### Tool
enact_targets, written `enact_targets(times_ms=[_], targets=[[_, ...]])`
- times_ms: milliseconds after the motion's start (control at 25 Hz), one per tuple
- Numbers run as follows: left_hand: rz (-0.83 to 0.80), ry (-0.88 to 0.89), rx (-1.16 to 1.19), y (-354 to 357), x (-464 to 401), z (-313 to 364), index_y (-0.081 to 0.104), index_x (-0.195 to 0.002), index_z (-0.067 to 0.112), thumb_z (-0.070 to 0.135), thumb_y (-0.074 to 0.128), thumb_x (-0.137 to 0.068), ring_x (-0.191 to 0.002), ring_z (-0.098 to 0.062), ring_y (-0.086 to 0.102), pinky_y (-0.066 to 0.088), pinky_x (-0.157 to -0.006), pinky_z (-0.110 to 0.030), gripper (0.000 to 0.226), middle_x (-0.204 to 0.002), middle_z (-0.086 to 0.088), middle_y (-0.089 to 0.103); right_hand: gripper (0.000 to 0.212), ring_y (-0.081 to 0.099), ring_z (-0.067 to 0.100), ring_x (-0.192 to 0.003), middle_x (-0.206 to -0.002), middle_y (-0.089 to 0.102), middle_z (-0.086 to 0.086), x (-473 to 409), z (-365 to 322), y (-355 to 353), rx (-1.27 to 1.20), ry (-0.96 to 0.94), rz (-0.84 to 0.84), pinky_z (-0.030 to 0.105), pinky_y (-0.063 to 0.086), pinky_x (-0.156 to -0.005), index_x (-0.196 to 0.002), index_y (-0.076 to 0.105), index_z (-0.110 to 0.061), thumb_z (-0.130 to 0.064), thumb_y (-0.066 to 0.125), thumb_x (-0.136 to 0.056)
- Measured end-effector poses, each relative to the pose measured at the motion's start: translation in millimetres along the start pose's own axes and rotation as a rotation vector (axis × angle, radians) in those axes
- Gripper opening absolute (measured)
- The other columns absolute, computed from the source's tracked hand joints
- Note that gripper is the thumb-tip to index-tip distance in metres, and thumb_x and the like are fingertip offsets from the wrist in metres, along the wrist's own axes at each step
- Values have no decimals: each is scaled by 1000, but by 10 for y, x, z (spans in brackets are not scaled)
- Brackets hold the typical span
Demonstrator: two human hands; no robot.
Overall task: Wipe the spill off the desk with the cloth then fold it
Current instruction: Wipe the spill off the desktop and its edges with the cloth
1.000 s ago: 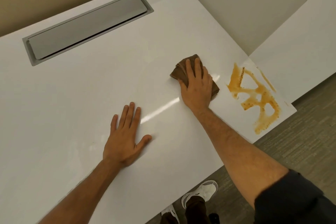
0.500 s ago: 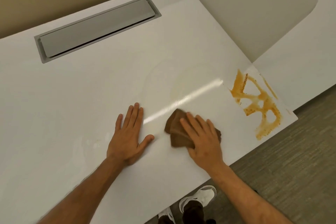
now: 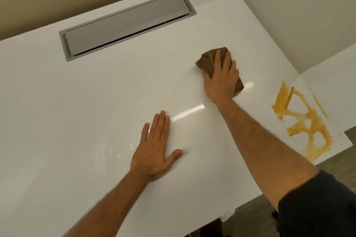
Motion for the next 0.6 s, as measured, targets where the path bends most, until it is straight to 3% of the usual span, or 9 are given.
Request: enact_targets(times_ms=[200,360,480,600], targets=[[31,1,44,11,-7,-14,-8,-166,11,75,22,-99,-162,-21,-8,3,-131,-45,96,-175,-4,-11,81,27,39,-148,-167,22,10,170,-573,142,-56,-442,-99,53,22,-119,-159,27,-29,-68,49,-92],[107,-40,115,-24,28,-28,-11,-165,14,76,21,-98,-162,-20,-7,-6,-130,-43,97,-175,-2,-14,69,39,37,-142,-164,33,5,938,-818,277,-56,-763,-115,53,29,-114,-153,40,-31,-59,53,-92],[162,-32,91,-55,43,-7,-11,-165,17,75,17,-98,-162,-19,-4,-14,-128,-43,93,-175,-1,-10,61,43,34,-140,-162,38,2,1282,-679,276,-81,-842,-88,49,31,-114,-151,45,-28,-53,53,-96],[205,-56,141,-89,56,-13,-5,-166,17,74,18,-99,-162,-22,-5,-12,-129,-42,91,-176,-3,-7,61,42,33,-139,-162,36,0,1522,-413,216,-56,-901,-77,48,31,-114,-151,44,-31,-53,53,-95]])
Point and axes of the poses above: each hand's wrist, its own x-axis away from the middle knuckle, its own y-axis out of the palm, z = x × y, the point moved 4 cm from there along -x, towards the middle knuckle
